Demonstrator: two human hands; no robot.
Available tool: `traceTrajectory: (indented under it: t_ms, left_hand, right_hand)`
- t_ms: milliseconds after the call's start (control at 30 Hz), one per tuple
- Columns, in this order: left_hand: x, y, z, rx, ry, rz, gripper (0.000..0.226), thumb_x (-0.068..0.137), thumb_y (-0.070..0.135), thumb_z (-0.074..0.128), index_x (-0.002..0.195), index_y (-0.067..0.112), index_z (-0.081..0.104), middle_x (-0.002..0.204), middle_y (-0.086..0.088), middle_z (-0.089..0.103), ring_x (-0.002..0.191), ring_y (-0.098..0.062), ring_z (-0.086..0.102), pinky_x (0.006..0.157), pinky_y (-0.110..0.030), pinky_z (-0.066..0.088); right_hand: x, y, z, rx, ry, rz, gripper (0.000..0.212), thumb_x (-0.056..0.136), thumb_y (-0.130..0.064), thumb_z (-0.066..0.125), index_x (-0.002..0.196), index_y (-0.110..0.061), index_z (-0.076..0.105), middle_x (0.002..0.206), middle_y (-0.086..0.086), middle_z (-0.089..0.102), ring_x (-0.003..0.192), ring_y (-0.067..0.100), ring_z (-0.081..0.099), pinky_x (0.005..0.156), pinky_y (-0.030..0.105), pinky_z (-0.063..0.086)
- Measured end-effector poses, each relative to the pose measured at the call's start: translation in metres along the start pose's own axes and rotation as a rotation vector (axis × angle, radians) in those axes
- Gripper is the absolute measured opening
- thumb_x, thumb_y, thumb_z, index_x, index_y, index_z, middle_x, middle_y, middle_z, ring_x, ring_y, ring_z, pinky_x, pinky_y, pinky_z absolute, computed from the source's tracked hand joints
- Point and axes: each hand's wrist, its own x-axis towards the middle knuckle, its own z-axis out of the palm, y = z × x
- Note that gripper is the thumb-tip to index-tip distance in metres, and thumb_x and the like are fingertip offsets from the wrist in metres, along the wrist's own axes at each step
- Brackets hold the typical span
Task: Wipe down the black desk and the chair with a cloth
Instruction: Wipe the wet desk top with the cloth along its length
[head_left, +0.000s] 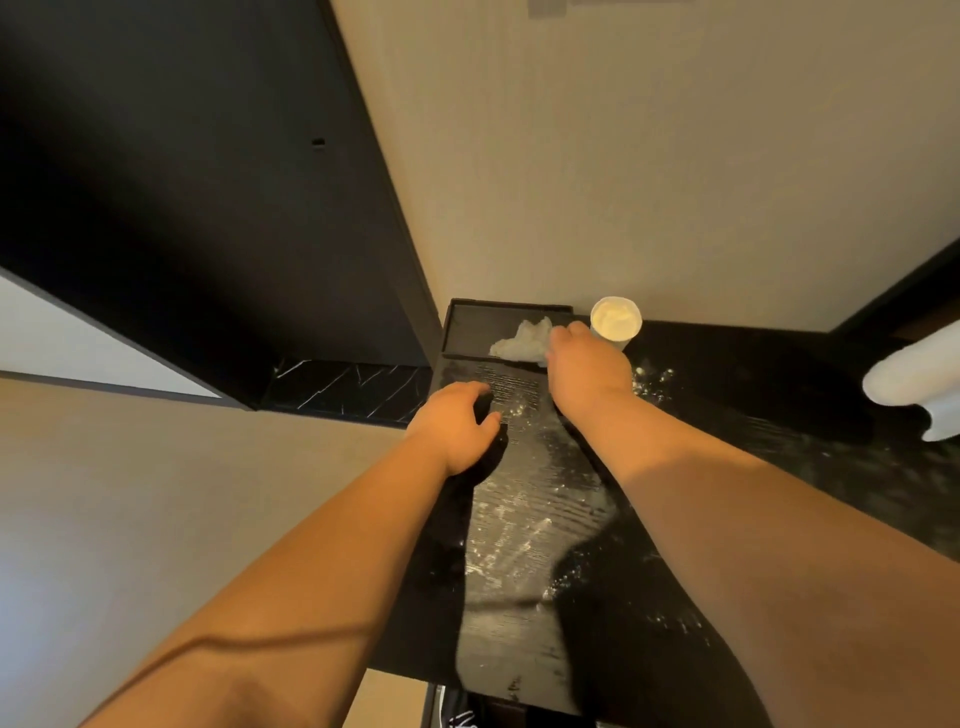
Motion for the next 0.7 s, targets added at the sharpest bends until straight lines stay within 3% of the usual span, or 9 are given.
traceTrajectory:
  t_ms: [167, 267, 467, 600, 700]
  left_hand:
    - [-0.025, 0.001, -0.012, -0.003, 0.006, 0.031, 0.059, 0.103, 0.045, 0.06, 0.157, 0.026, 0.047, 0.158, -0.001, 0.051, 0.144, -0.024, 0.049, 0.118, -0.045, 0.044]
    - [-0.045, -0.002, -0.015, 0.007, -0.001, 0.061, 0.058, 0.103, 0.045, 0.059, 0.156, 0.025, 0.048, 0.156, -0.001, 0.052, 0.143, -0.025, 0.049, 0.118, -0.045, 0.043]
    - [-0.086, -0.028, 0.0, 0.024, -0.038, 0.087, 0.059, 0.103, 0.045, 0.062, 0.156, 0.024, 0.049, 0.157, -0.002, 0.053, 0.144, -0.024, 0.049, 0.119, -0.041, 0.041]
    - [-0.116, -0.042, 0.018, -0.112, -0.056, 0.064, 0.055, 0.102, 0.038, 0.066, 0.153, 0.021, 0.053, 0.152, -0.002, 0.057, 0.14, -0.02, 0.053, 0.114, -0.031, 0.04]
    - [-0.139, -0.053, 0.03, -0.126, -0.097, 0.082, 0.053, 0.103, 0.036, 0.066, 0.152, 0.022, 0.053, 0.152, -0.001, 0.057, 0.141, -0.019, 0.052, 0.113, -0.03, 0.039]
  right_hand:
    - [-0.047, -0.006, -0.013, 0.022, 0.173, -0.012, 0.014, 0.102, -0.026, 0.057, 0.111, -0.015, 0.058, 0.109, 0.009, 0.059, 0.101, 0.03, 0.058, 0.078, 0.043, 0.052]
    - [-0.077, -0.013, -0.01, 0.184, 0.147, 0.035, 0.008, 0.104, -0.022, 0.05, 0.101, -0.016, 0.054, 0.099, 0.007, 0.06, 0.091, 0.027, 0.056, 0.072, 0.041, 0.049]
    - [-0.138, -0.034, 0.006, 0.356, 0.064, 0.122, 0.01, 0.108, -0.017, 0.042, 0.1, -0.012, 0.045, 0.077, 0.006, 0.061, 0.064, 0.024, 0.059, 0.05, 0.037, 0.042]
    - [-0.177, -0.047, 0.024, 0.398, 0.029, 0.105, 0.017, 0.11, -0.027, 0.036, 0.099, -0.016, 0.043, 0.07, 0.004, 0.061, 0.059, 0.026, 0.058, 0.052, 0.046, 0.047]
    - [-0.203, -0.056, 0.034, 0.41, 0.02, 0.093, 0.018, 0.11, -0.033, 0.035, 0.098, -0.021, 0.042, 0.072, 0.001, 0.06, 0.06, 0.024, 0.057, 0.053, 0.044, 0.045]
